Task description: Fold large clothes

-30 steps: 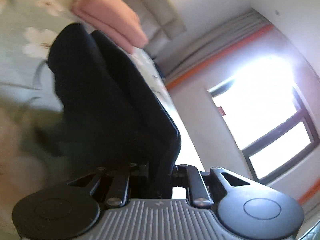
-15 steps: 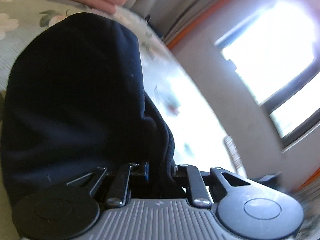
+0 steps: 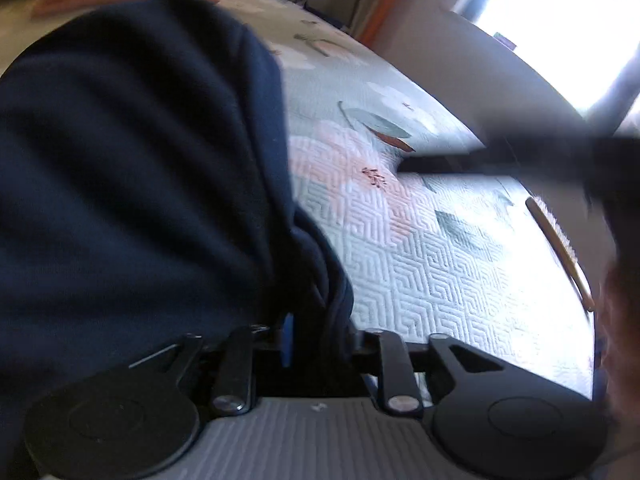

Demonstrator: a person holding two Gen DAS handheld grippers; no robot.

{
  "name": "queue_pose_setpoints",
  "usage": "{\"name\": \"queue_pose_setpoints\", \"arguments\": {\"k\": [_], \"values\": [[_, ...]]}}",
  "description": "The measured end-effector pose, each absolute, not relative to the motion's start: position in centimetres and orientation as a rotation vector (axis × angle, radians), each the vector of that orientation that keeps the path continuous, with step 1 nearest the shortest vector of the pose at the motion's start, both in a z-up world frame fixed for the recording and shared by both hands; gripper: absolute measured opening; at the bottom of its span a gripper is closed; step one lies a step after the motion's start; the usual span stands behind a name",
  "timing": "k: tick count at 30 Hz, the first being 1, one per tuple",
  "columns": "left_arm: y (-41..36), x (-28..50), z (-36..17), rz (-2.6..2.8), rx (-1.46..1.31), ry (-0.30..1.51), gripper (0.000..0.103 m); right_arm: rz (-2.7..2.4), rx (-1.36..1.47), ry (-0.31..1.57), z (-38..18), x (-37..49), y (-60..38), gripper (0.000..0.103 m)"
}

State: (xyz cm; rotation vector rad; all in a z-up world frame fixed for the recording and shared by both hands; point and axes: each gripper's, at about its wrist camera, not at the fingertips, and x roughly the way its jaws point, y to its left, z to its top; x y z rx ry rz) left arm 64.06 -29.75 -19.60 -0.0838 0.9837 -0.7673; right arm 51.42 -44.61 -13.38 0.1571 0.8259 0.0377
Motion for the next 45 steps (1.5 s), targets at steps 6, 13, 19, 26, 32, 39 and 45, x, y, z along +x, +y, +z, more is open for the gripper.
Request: {"name": "queue_pose_setpoints", "arguments": {"k": [6, 13, 19, 26, 32, 39, 45], "values": [[-25.1, 62.1, -16.8, -0.846, -0.204, 1.001, 0.045, 0.235, 0.131, 0.828, -11.6, 57.6, -42.5, 0.034], [-15.4, 59.8, -9.6, -0.859, -0.274, 0.930, 0.043, 0.339, 0.056, 0.853, -12.3, 62.4, -38.9, 0.034], [-11.3, 64.6, -14.4, -0.772, -0.304, 1.038, 0.041, 0.234, -0.091, 0.963, -17.5, 67.0, -35.4, 0.026], [-10.1, 64.1, -16.8, -0.779, -0.239, 1.052, 0.026, 0.162, -0.030, 1.000, -21.4, 70.0, -37.1, 0.024], [-13.9, 61.8, -14.9, -0.758, -0.038, 1.011, 0.025, 0.173, 0.071, 0.921, -15.9, 65.2, -39.6, 0.027], [-15.1, 61.9, -11.8, -0.798, -0.083, 0.867, 0.026, 0.286, 0.116, 0.909, -11.0, 50.8, -38.2, 0.029], [-18.2, 63.1, -17.3, -0.804, 0.031, 0.988, 0.024, 0.190, 0.060, 1.101, -17.5, 45.9, -36.3, 0.027]]}}
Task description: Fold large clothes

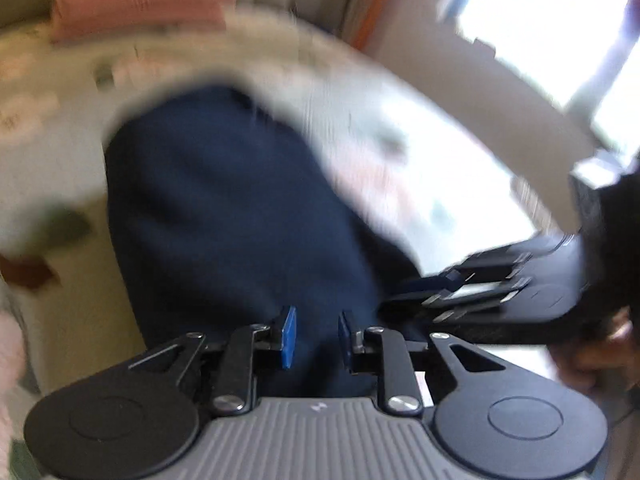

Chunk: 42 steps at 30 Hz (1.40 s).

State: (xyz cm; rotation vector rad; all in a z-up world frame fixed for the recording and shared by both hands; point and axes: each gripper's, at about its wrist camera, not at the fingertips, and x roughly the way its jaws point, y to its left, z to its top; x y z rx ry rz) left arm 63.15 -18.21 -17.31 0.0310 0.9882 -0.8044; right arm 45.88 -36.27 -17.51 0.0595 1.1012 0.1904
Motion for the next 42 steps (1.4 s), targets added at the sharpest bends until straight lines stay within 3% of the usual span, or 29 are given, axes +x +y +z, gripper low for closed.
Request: {"name": "queue_pose_setpoints", "arguments": {"k": [2, 6, 9, 12, 15, 21, 28, 37, 42], "values": [[-17.2, 61.7, -18.7, -0.821, 0.026, 0.940, 0.023, 0.160, 0.079, 1.178, -20.4, 44.7, -37.2, 0.009], [-15.6, 62.9, -19.4, -0.790, -0.158, 0.981, 0.023, 0.180, 0.188, 1.177, -19.9, 44.7, -39.7, 0.003], [-15.6, 61.9, -18.9, -0.800, -0.113, 0.967, 0.023, 0.165, 0.175, 1.118, -17.0, 46.0, -41.2, 0.006], [-15.6, 61.1, -18.4, -0.790, -0.117, 0.970, 0.023, 0.220, 0.166, 0.967, -13.3, 49.4, -42.2, 0.016], [-15.1, 60.4, -18.3, -0.776, -0.170, 0.976, 0.023, 0.307, 0.165, 0.824, -12.2, 55.2, -41.3, 0.016], [-14.6, 60.3, -18.5, -0.779, -0.199, 0.971, 0.023, 0.418, 0.151, 0.790, -14.6, 64.9, -36.2, 0.016], [-13.9, 60.4, -18.8, -0.775, -0.255, 0.962, 0.023, 0.280, 0.014, 0.918, -23.0, 71.3, -33.7, 0.019], [-11.2, 58.9, -19.0, -0.776, -0.362, 0.991, 0.022, 0.196, 0.023, 0.906, -22.0, 69.4, -35.9, 0.025], [-9.3, 58.7, -19.9, -0.778, -0.434, 1.023, 0.013, 0.167, 0.117, 0.874, -19.7, 63.1, -39.9, 0.025]]}}
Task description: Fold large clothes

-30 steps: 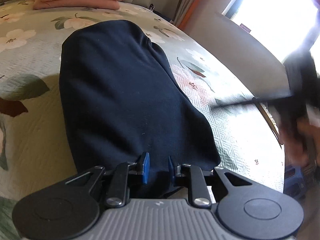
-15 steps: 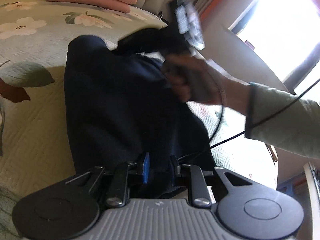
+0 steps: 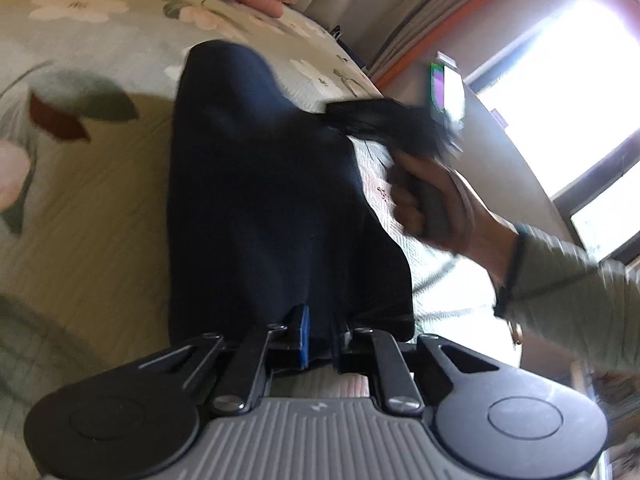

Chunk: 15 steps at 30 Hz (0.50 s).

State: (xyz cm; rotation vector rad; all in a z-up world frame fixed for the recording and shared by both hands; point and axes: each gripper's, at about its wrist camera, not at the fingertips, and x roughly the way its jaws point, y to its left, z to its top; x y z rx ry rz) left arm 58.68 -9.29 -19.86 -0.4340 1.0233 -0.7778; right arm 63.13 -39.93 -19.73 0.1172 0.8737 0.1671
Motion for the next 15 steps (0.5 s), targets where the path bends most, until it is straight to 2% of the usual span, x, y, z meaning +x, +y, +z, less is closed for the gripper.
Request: {"name": "queue_pose_setpoints", "arguments": {"k": [1, 3, 4, 5, 7, 8, 9, 13, 15], "values": [[-8.7, 58.7, -20.1, -0.780, -0.483, 1.043, 0.013, 0.163, 0.122, 0.867, -19.0, 61.8, -40.4, 0.031], [-7.4, 58.8, -20.2, -0.771, -0.586, 1.086, 0.013, 0.153, 0.141, 0.860, -17.8, 59.1, -41.4, 0.032], [-6.9, 58.8, -19.9, -0.767, -0.610, 1.100, 0.013, 0.143, 0.155, 0.864, -17.2, 57.7, -42.0, 0.037], [-6.5, 58.6, -19.2, -0.769, -0.601, 1.099, 0.015, 0.130, 0.165, 0.870, -16.6, 56.3, -42.5, 0.038], [-6.3, 58.3, -17.5, -0.755, -0.526, 1.091, 0.033, 0.109, 0.195, 0.876, -15.5, 53.8, -43.2, 0.038], [-6.2, 58.3, -16.5, -0.743, -0.493, 1.080, 0.049, 0.113, 0.213, 0.872, -14.9, 52.4, -43.4, 0.038], [-6.1, 58.3, -15.6, -0.733, -0.483, 1.060, 0.058, 0.120, 0.226, 0.869, -14.4, 51.3, -43.3, 0.040], [-7.0, 59.8, -13.7, -0.747, -0.472, 0.954, 0.062, 0.223, 0.256, 0.901, -14.0, 49.1, -40.2, 0.039], [-8.2, 61.1, -14.9, -0.704, -0.436, 1.006, 0.059, 0.208, 0.179, 1.008, -16.3, 48.8, -38.4, 0.028]]}}
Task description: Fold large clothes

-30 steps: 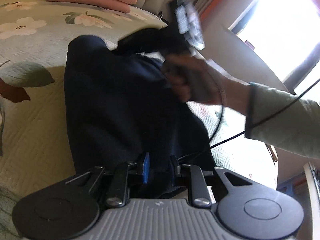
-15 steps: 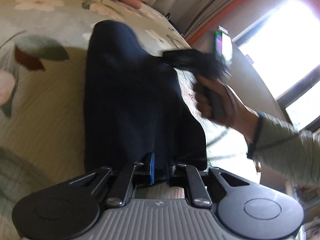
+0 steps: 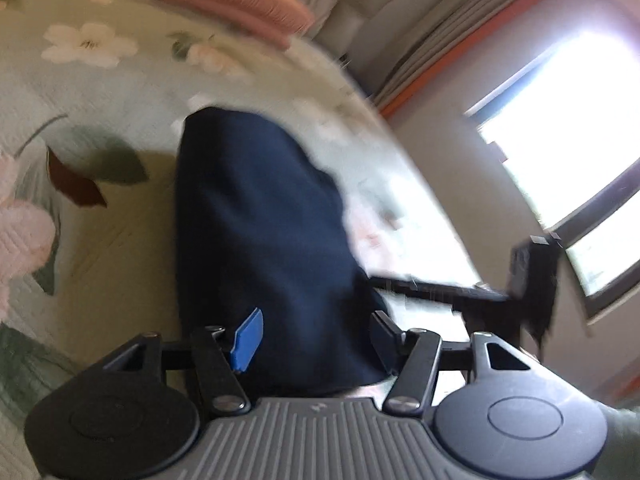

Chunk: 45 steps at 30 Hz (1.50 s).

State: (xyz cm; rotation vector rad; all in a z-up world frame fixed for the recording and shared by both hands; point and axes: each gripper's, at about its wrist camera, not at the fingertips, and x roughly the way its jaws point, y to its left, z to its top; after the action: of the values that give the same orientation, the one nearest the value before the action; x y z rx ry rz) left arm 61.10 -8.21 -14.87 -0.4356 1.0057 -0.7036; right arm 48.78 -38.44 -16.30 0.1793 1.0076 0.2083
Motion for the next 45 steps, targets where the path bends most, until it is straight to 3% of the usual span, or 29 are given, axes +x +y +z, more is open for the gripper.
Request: {"name": "queue_pose_setpoints", "arguments": {"k": [4, 5, 6, 7, 9, 10, 12, 14, 20, 31, 37, 38, 40, 45], "values": [[-8.6, 61.4, -17.0, -0.639, -0.357, 1.135, 0.057, 0.165, 0.215, 1.118, -18.1, 46.4, -40.2, 0.028], [-8.1, 61.2, -16.7, -0.639, -0.360, 1.142, 0.058, 0.155, 0.245, 1.114, -17.5, 45.9, -41.2, 0.035], [-7.5, 61.1, -16.5, -0.627, -0.379, 1.145, 0.058, 0.145, 0.262, 1.105, -17.0, 45.7, -42.0, 0.046], [-6.9, 61.3, -16.2, -0.606, -0.407, 1.144, 0.058, 0.136, 0.268, 1.097, -16.6, 45.6, -42.6, 0.065], [-6.4, 62.3, -15.3, -0.580, -0.444, 1.131, 0.065, 0.108, 0.263, 1.083, -16.0, 46.3, -43.5, 0.083], [-6.4, 63.0, -14.8, -0.568, -0.443, 1.113, 0.067, 0.092, 0.250, 1.077, -15.8, 47.0, -43.6, 0.083], [-6.9, 64.6, -14.0, -0.555, -0.422, 1.095, 0.082, 0.082, 0.241, 1.057, -15.4, 48.7, -43.7, 0.083], [-7.6, 66.9, -13.7, -0.561, -0.418, 1.125, 0.087, 0.114, 0.286, 1.031, -15.5, 50.1, -44.0, 0.084], [-8.9, 71.4, -16.4, -0.574, -0.483, 1.173, 0.087, 0.213, 0.586, 1.028, -18.3, 53.2, -45.8, 0.092], [-9.2, 74.2, -22.9, -0.597, -0.657, 1.229, 0.091, 0.300, 0.757, 1.044, -23.1, 54.4, -47.5, 0.103], [-9.8, 74.1, -24.9, -0.645, -0.770, 1.205, 0.101, 0.400, 0.816, 1.033, -24.2, 54.5, -48.1, 0.102], [-9.9, 74.0, -25.0, -0.654, -0.776, 1.194, 0.102, 0.413, 0.838, 1.019, -24.5, 54.4, -48.2, 0.099], [-10.3, 73.9, -25.3, -0.670, -0.773, 1.169, 0.101, 0.423, 0.879, 0.991, -25.1, 54.2, -48.2, 0.077], [-10.8, 72.6, -24.6, -0.686, -0.692, 1.065, 0.065, 0.415, 0.854, 0.945, -24.5, 53.4, -46.9, 0.064]]}}
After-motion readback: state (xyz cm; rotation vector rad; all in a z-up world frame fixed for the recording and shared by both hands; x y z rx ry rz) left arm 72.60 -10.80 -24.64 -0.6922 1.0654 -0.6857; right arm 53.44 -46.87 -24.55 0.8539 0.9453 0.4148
